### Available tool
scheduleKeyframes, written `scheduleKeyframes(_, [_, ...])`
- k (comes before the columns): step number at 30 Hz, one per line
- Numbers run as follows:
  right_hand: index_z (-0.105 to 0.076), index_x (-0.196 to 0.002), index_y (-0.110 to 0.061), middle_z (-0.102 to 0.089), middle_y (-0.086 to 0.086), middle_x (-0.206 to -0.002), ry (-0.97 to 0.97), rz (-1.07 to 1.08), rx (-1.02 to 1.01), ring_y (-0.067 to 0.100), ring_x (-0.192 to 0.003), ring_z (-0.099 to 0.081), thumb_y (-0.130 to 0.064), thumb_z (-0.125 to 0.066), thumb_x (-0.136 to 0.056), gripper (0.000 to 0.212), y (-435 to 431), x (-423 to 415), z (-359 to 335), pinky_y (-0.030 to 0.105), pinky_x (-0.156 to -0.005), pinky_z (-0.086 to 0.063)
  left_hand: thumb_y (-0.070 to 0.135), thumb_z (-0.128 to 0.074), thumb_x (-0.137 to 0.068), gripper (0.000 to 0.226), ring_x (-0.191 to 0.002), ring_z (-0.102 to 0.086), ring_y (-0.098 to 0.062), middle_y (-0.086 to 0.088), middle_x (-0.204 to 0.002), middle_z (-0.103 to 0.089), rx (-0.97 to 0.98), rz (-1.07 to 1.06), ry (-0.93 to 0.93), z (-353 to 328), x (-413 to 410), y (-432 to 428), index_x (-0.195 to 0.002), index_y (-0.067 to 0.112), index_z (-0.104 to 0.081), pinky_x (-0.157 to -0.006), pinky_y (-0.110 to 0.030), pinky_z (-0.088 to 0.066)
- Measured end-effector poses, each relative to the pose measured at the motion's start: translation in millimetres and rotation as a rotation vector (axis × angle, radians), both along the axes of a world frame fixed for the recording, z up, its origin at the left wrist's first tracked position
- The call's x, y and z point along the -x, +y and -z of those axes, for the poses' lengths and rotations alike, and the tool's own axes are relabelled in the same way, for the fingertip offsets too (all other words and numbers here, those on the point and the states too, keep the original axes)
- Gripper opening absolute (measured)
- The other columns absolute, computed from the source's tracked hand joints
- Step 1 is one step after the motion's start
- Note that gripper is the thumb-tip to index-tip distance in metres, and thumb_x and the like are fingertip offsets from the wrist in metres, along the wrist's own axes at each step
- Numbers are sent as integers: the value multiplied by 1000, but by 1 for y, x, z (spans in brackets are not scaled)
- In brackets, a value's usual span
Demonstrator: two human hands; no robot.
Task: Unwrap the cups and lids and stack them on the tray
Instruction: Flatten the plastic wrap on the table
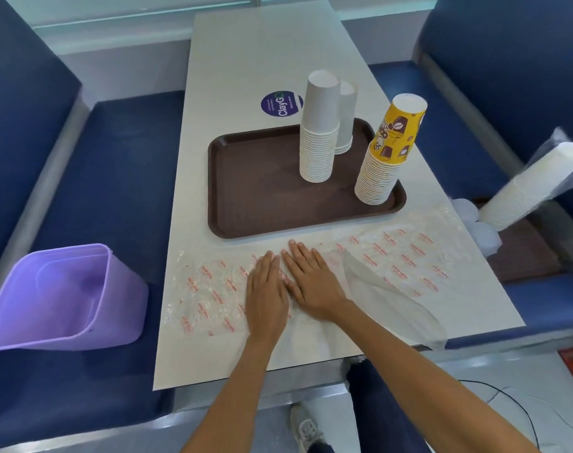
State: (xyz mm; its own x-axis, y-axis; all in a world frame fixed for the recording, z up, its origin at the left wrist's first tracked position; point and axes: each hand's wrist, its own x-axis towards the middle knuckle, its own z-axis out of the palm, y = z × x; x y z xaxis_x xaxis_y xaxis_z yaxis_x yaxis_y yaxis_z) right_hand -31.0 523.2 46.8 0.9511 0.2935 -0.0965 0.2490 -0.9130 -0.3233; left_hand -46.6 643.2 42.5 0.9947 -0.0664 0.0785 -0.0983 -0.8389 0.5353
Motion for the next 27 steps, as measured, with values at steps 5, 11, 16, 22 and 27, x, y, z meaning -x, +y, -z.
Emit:
scheduleKeyframes(5, [-19,-151,-9,-5,15,-159,16,-172,160,26,-148,-5,-55,-6,-96,73,-19,1,-21,33,-113,15,36,-8,-95,64,-140,-33,-21,-7,-149,-38,-109,3,11,1,-1,-2,-141,8,-43,-115,-31,-14])
scheduleKeyframes(11, [-74,-98,-19,-66,15,-119,-471,-46,231,30,-115,-61,-30,-81,-68,32,-37,6,-73,50,-104,-35,37,-7,-103,65,-124,-53,-31,-15,-136,-54,-223,21,37,0,-1,-3,-130,2,-55,-104,-46,-32])
scheduleKeyframes(16, [-73,-99,-13,-67,17,-113,-586,241,252,36,-111,-61,-33,-80,-71,36,-88,12,-110,58,-105,-26,33,-18,-101,57,-121,-55,-35,-18,-134,-55,-224,11,18,-1,-1,-5,-128,0,-55,-102,-49,-35])
scheduleKeyframes(22, [-49,-133,-16,-55,11,-129,-86,492,360,29,-124,-47,-67,-47,-84,71,-144,22,-137,51,-116,-7,32,-21,-98,55,-134,-40,-34,-17,-146,-42,-210,6,76,-8,-3,-13,-137,2,-47,-112,-48,-24])
scheduleKeyframes(27, [-32,-143,-12,-51,10,-137,142,770,-108,28,-122,-51,-61,-68,-75,91,-174,39,-144,36,-91,-44,31,-32,-101,54,-146,-10,-28,-14,-158,-15,-270,-59,132,-13,-4,-29,-147,2,-27,-117,-46,-2])
